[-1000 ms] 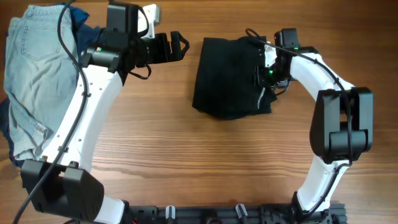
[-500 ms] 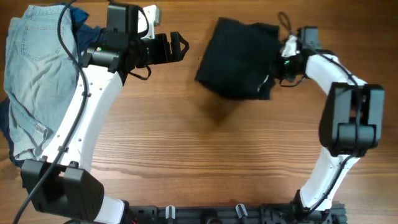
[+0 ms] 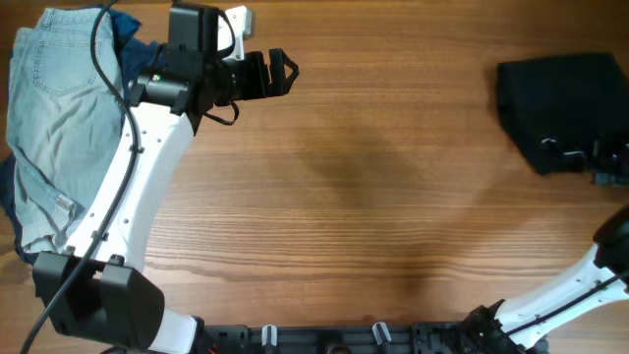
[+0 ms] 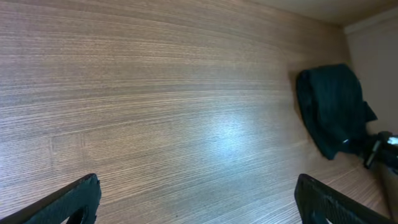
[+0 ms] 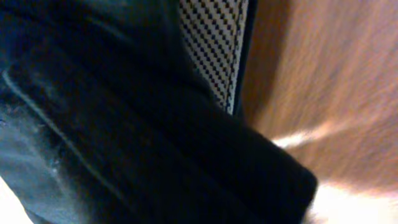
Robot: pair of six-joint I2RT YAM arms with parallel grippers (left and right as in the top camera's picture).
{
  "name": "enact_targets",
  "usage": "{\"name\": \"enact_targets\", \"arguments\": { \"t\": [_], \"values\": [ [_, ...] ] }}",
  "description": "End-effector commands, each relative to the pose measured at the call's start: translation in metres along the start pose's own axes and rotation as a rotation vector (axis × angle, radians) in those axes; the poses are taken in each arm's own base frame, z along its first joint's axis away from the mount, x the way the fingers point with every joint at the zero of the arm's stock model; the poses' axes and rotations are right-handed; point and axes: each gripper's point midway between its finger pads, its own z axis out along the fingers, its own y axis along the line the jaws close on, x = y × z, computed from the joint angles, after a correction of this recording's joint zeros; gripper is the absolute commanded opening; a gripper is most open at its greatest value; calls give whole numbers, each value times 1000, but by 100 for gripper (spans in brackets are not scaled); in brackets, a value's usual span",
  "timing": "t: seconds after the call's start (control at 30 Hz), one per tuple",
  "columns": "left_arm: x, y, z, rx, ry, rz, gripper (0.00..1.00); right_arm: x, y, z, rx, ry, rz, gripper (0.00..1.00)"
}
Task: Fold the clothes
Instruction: 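Carry the folded shorts with the right gripper to the table's right edge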
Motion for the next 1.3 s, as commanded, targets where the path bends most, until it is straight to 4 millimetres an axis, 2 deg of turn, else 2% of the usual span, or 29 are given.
{"name": "enact_targets", "arguments": {
  "t": [0.0, 0.03, 0.13, 0.3, 0.33, 0.37, 0.4, 0.53, 0.6, 0.7, 0.77, 0.8, 0.83, 0.87, 0.93, 0.97, 1.03, 1.07, 1.1, 1.17, 1.2, 1.23, 1.27],
  "values": [
    [-4, -4, -6, 0, -21, 32, 100, -24, -22, 2, 13, -53, 113, 4],
    [-4, -4, -6, -1, -21, 32, 100, -36, -22, -2, -10, -83, 124, 4],
    [-4, -4, -6, 0, -21, 32, 100, -51, -25, -8, -30, -117, 133, 4],
    [-2, 0, 1, -5, -5, 14, 100, -55, -24, -10, -38, -129, 114, 4],
    [-1, 0, 1, -5, -4, 12, 100, -54, -23, -10, -44, -126, 107, 28],
    [-2, 0, 1, -5, -5, 13, 100, -55, -22, -10, -48, -128, 105, 72],
    [-2, 0, 1, -5, -4, 13, 100, -55, -20, -10, -56, -124, 89, 99],
    [-3, 0, 1, -4, -9, 15, 100, -44, -7, -17, -111, -68, 54, 100],
    [-4, -1, 1, -2, -15, 18, 100, -42, 1, -38, -102, -92, 49, 100],
    [-7, -2, 1, 1, -25, 22, 100, -35, 14, -92, -67, -168, 39, 100],
    [-9, -3, 1, 5, -36, 27, 100, -24, 27, -139, -66, -231, 23, 100],
    [-11, -4, 1, 8, -42, 30, 100, -8, 45, -176, -118, -257, -9, 100],
    [-12, -4, 1, 9, -45, 31, 100, 7, 61, -199, -180, -257, -56, 100],
    [-13, -5, -1, 10, -50, 34, 100, 31, 91, -225, -297, -238, -173, 100],
    [-17, -11, -11, 18, -76, 74, 100, 75, 138, -260, -475, -218, -397, 99],
    [-21, -18, -24, 26, -106, 103, 100, 113, 165, -281, -569, -214, -551, 100],
    [-28, -37, -60, 44, -183, 190, 100, 182, 195, -301, -672, -194, -792, 100],
    [-31, -49, -85, 55, -232, 235, 100, 234, 207, -304, -732, -141, -954, 99],
    [-31, -57, -106, 52, -270, 259, 100, 275, 212, -300, -769, -74, -1070, 100],
    [-20, -65, -135, 40, -293, 342, 100, 337, 209, -289, -804, 38, -1242, 100],
    [-13, -66, -143, 32, -287, 380, 100, 355, 205, -280, -776, 49, -1301, 99],
    [-7, -65, -148, 19, -275, 399, 100, 352, 202, -264, -671, -4, -1273, 100],
    [-2, -60, -149, -2, -258, 389, 100, 332, 198, -249, -537, -76, -1151, 100]
  ]
}}
